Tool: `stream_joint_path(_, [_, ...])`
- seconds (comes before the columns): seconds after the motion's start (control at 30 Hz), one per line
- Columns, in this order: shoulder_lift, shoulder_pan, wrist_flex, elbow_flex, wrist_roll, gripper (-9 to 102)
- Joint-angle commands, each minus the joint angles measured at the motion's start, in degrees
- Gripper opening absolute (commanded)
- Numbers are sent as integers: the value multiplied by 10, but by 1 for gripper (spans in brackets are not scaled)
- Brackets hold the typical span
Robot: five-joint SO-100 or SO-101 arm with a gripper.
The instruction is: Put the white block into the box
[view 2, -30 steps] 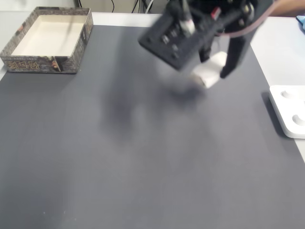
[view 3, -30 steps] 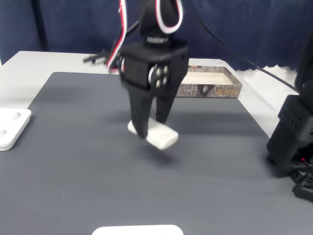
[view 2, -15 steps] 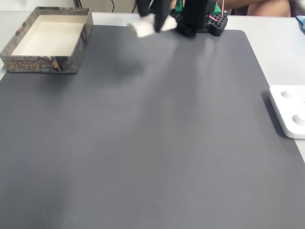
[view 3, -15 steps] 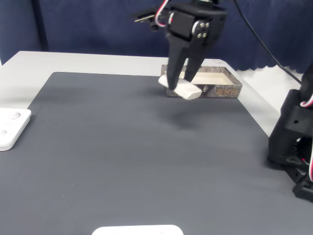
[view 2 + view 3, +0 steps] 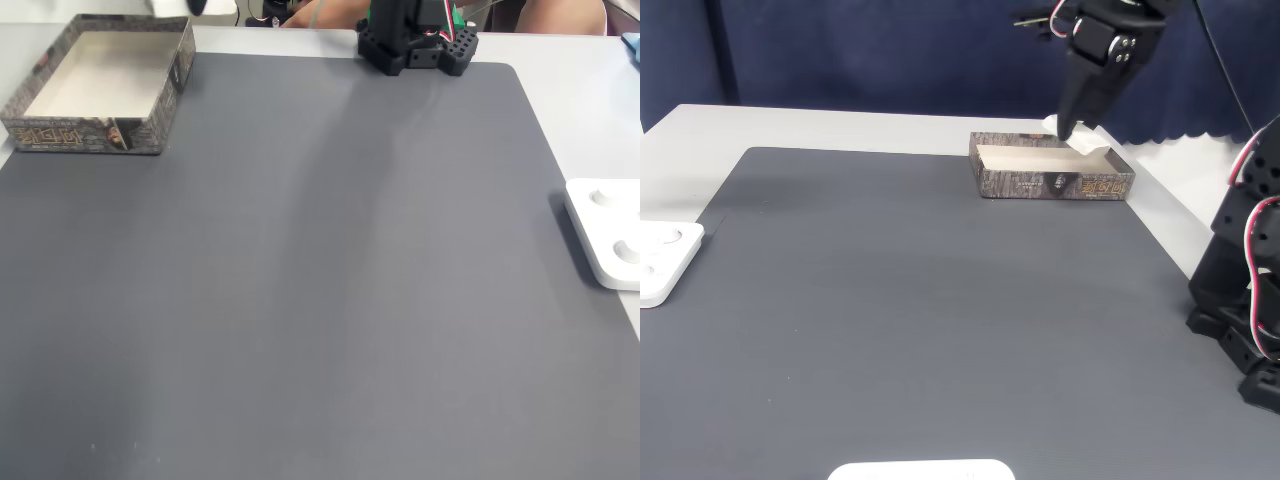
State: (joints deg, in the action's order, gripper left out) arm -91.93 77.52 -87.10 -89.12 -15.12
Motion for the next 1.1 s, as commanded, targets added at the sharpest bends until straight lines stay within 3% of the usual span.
stream_joint_path(0.0, [52,35,11,101,-51,-2])
stream_joint_path(0.3, [198,41,11,275,-99,-2])
stream_joint_path(0.73, [296,25,12,351,-129,-2])
stream_joint_path(0.87, [298,16,11,362,-218,-2])
stream_joint_path(1.07, [295,5,11,364,-471,-2])
